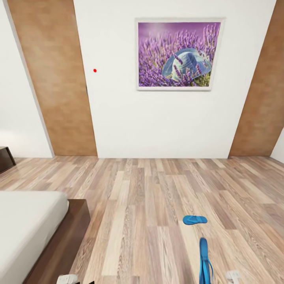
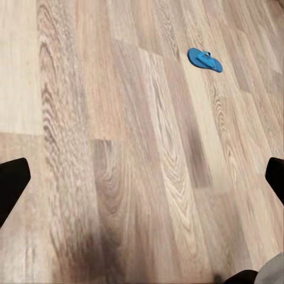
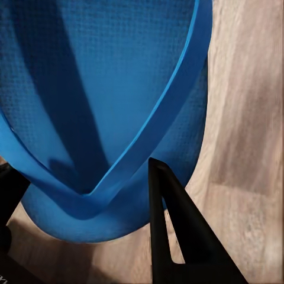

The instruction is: In the bedroom, move the book from the bed onto either nightstand, and place the two sandals side by side next to the bed.

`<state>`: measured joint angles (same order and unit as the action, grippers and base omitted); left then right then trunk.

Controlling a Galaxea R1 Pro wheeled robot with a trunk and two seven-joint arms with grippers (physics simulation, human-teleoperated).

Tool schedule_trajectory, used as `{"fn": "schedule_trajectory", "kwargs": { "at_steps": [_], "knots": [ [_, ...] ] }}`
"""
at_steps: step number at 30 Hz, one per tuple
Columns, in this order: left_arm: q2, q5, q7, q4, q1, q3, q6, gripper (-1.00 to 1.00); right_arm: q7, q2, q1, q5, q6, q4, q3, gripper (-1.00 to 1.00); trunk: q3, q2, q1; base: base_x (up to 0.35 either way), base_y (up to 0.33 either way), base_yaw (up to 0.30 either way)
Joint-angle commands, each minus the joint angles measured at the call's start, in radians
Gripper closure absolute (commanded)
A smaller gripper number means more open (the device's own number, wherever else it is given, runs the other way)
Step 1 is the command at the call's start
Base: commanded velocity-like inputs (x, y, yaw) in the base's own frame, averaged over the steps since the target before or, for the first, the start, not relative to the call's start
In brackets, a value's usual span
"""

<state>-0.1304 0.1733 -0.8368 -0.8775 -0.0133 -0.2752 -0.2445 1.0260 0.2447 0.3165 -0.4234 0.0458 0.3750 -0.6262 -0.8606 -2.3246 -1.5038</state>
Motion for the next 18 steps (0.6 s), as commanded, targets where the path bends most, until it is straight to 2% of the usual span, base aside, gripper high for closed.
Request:
{"fn": "schedule_trajectory", "kwargs": {
  "at_steps": [1, 18],
  "knots": [
    [0.0, 0.008, -0.003, 0.0, 0.0, -0.001, -0.01, -1.0, 0.006, -0.001, 0.001, -0.006, 0.005, 0.001, -0.009, 1.0, -0.001, 0.0, 0.0, 0.332, 0.0, 0.0],
    [0.0, 0.008, -0.003, 0.0, 0.0, -0.001, -0.01, -1.0, 0.005, -0.001, 0.001, -0.006, 0.005, 0.001, -0.009, 1.0, -0.001, 0.0, 0.0, 0.332, 0.0, 0.0]
  ]
}}
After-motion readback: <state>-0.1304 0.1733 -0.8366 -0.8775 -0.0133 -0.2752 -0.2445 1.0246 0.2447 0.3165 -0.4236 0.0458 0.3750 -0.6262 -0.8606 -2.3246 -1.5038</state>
